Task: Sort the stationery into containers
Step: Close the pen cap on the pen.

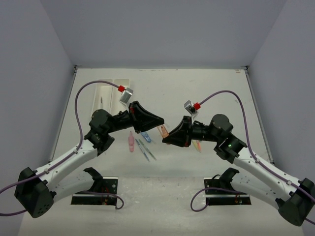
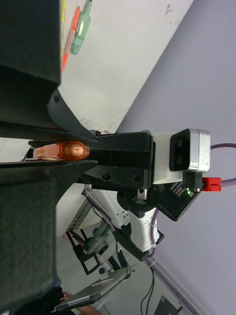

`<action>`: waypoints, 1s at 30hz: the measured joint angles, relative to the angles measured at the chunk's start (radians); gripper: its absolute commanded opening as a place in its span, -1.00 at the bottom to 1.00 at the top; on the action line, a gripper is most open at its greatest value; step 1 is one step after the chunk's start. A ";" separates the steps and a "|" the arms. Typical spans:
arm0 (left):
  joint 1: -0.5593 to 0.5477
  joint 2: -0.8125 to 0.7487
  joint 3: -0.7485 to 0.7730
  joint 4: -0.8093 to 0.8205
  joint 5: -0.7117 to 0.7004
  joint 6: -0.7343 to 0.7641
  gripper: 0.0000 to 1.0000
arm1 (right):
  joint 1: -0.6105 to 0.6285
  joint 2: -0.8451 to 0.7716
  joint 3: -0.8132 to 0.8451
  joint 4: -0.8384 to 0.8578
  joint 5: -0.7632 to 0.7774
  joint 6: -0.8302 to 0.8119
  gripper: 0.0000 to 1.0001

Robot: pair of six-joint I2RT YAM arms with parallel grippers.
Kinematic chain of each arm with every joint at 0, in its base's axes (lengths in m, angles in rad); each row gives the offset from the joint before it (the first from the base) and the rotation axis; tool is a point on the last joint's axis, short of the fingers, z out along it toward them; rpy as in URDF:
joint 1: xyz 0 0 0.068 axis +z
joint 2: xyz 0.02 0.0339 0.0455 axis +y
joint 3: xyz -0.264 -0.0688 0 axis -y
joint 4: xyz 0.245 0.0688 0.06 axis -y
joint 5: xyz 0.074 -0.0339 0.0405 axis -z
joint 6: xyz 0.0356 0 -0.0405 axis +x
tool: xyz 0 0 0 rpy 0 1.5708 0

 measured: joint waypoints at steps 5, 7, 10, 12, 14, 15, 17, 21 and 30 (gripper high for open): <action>-0.010 0.040 0.014 0.011 0.016 0.001 -1.00 | 0.005 0.002 0.032 -0.044 0.030 0.001 -1.00; -0.013 0.058 0.019 0.006 0.019 0.001 -1.00 | 0.006 0.004 0.038 -0.058 0.042 -0.007 -1.00; -0.013 0.085 0.033 -0.010 0.022 0.003 -1.00 | 0.005 0.010 0.042 -0.085 0.056 -0.021 -1.00; -0.013 0.093 0.037 -0.031 0.024 0.014 -1.00 | 0.006 0.015 0.049 -0.114 0.072 -0.034 -1.00; -0.015 0.098 0.047 -0.060 0.020 0.035 -1.00 | 0.005 0.019 0.062 -0.148 0.084 -0.048 -1.00; -0.017 0.097 0.050 -0.075 0.016 0.048 -1.00 | 0.006 0.019 0.070 -0.165 0.092 -0.055 -1.00; -0.019 0.089 0.052 -0.093 0.007 0.069 -1.00 | 0.008 0.021 0.085 -0.196 0.110 -0.065 -1.00; -0.026 0.067 0.039 -0.096 -0.025 0.093 -1.00 | 0.016 0.035 0.115 -0.227 0.131 -0.070 -1.00; -0.046 0.074 -0.087 0.128 -0.126 0.063 -1.00 | 0.025 0.097 0.118 -0.164 0.121 -0.001 -1.00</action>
